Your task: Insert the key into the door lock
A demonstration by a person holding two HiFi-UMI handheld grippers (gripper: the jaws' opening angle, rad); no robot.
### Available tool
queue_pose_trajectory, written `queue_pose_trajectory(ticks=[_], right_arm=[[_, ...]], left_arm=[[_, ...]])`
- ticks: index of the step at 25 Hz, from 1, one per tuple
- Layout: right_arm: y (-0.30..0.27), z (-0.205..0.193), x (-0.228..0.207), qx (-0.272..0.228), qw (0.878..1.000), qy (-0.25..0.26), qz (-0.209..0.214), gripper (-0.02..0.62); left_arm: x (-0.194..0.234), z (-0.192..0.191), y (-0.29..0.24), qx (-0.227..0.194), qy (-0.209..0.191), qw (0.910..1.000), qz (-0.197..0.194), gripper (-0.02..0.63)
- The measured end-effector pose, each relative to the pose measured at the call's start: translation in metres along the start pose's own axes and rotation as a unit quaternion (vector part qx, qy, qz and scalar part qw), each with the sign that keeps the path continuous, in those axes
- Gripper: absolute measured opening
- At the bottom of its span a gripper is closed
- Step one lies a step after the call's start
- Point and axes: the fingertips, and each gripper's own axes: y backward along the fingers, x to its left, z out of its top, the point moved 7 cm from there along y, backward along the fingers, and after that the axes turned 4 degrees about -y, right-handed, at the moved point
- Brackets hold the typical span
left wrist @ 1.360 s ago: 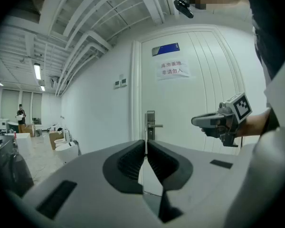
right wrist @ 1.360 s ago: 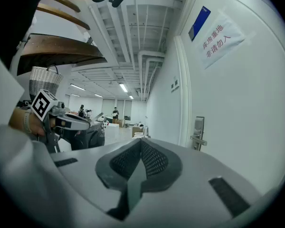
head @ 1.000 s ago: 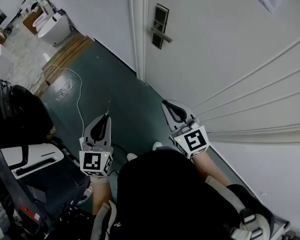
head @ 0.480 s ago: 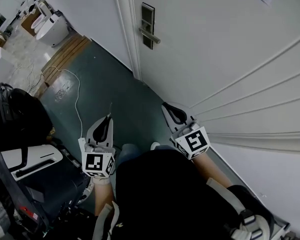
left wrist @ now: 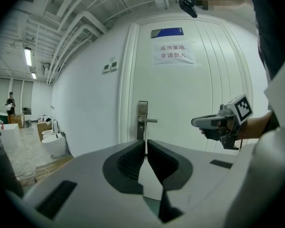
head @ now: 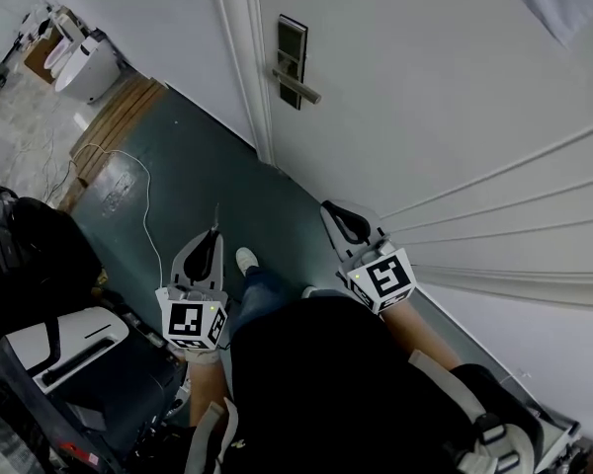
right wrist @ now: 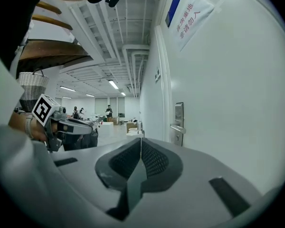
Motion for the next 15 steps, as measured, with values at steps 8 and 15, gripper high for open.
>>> queue_pose_trajectory(ticks=[8,15], right_arm=[[-0.077,0.026,0.004,0.007,0.999,0.006,-0.046,0.017],[-0.142,0.043,0.022,0.013,0.996,0.006,-0.088,0.017]], left_arm=[[0.086,0.012,-0.054,-0.010,0.017,0.9982,-0.056,0.026],[0.156,0.009,-0.082,-0.011,0.044,0.9913,-0.123,0.026]])
